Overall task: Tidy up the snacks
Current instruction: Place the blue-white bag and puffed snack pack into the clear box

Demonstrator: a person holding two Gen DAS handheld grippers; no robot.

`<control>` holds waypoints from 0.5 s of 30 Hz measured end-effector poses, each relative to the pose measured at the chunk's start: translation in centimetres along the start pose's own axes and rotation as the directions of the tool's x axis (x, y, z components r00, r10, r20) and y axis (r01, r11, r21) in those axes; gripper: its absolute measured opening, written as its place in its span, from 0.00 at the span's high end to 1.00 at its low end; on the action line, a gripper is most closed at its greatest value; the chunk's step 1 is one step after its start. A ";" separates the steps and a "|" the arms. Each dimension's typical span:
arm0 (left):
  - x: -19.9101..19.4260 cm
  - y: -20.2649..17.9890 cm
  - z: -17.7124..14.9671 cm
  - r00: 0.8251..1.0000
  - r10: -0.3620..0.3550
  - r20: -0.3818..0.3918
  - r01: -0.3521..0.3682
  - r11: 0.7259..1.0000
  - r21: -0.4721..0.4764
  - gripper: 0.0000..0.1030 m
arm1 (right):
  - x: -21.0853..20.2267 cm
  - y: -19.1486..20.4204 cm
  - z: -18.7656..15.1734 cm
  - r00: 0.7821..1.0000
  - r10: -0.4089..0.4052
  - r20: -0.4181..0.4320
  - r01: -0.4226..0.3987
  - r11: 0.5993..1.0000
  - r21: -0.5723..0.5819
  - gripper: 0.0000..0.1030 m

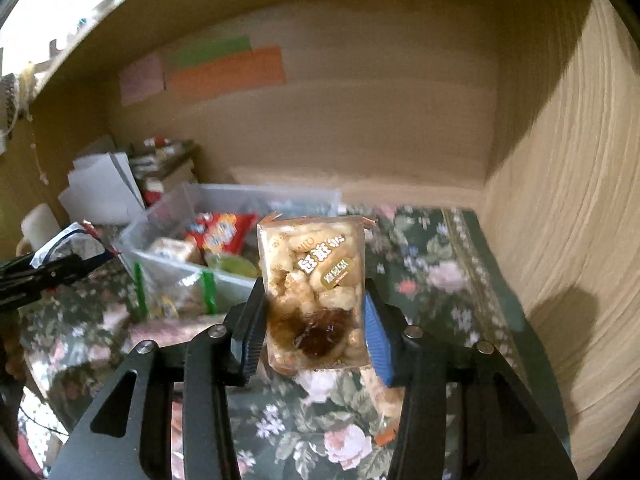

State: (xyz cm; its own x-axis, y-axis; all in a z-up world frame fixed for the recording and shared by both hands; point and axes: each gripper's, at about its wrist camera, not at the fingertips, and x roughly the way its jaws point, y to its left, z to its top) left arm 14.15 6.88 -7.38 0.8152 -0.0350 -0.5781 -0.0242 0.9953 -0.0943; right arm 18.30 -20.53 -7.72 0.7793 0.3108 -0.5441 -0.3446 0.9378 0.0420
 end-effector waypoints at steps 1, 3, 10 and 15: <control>-0.2 -0.2 0.5 1.000 -0.001 0.014 0.001 1.000 0.004 0.43 | -0.2 0.3 0.3 1.000 0.003 0.011 -0.003 1.000 -0.005 0.60; -0.2 -0.5 1.2 0.999 -0.004 0.033 0.003 1.000 0.006 0.43 | -0.2 0.6 0.8 1.000 0.010 0.028 -0.009 1.000 -0.012 0.60; 0.7 -1.0 3.9 0.997 -0.034 0.072 0.034 0.999 -0.002 0.43 | 0.8 2.0 2.8 0.998 0.027 0.064 -0.024 0.999 -0.042 0.60; 2.2 -1.7 5.5 0.996 -0.035 0.084 0.034 0.999 0.015 0.43 | 2.4 2.2 4.1 0.998 0.036 0.056 -0.033 0.999 -0.043 0.60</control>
State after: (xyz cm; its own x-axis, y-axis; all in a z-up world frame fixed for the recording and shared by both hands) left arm 19.20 5.61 -3.99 0.8614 -0.0620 -0.5042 0.0120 0.9947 -0.1017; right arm 21.56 -17.06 -5.45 0.7944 0.3522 -0.4949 -0.3925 0.9194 0.0242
